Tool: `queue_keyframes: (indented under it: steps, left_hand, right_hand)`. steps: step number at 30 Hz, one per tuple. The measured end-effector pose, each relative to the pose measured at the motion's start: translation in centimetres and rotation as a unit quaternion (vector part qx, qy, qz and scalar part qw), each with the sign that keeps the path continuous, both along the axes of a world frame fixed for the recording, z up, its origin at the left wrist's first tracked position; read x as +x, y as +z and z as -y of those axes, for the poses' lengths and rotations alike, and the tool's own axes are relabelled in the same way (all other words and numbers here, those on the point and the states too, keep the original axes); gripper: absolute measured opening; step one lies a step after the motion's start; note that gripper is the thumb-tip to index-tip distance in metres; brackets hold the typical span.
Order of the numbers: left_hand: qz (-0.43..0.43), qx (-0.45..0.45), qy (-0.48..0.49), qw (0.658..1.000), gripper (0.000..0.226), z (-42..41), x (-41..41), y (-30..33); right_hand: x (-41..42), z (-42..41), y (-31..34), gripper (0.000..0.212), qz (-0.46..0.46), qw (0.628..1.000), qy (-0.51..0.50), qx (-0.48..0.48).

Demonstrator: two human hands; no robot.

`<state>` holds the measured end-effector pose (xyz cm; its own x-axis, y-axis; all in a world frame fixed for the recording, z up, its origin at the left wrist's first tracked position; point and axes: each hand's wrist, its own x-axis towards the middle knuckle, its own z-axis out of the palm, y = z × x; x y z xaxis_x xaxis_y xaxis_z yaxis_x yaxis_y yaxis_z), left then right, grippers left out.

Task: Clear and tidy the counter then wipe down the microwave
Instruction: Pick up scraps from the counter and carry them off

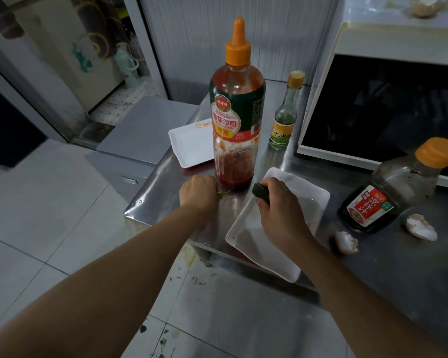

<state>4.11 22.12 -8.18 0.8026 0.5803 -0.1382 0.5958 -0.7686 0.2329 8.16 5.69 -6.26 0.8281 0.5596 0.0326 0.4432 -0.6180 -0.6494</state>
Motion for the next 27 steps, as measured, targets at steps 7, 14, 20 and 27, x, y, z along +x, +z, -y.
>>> queue_keyframes:
  steps: [7,14,20,27]
  left_hand:
    - [-0.028,0.015,-0.042,0.999,0.020,-0.2,-0.1,-0.1]
    - [-0.029,0.036,-0.079,0.996,0.017,-0.6,-0.8,0.1]
    - [-0.049,0.060,-0.094,0.993,0.012,-0.1,-1.0,0.3]
    - [-0.065,0.086,-0.125,0.986,0.017,0.2,-0.9,0.2]
  right_hand:
    - [0.0,0.1,0.0,0.028,0.000,1.000,-0.001,-0.005]
    - [0.0,0.2,0.1,0.029,-0.006,1.000,-0.009,-0.014]
    - [-0.3,0.2,0.3,0.030,-0.010,1.000,-0.012,-0.018]
    - [-0.6,0.4,0.2,0.028,0.000,1.000,-0.013,-0.026]
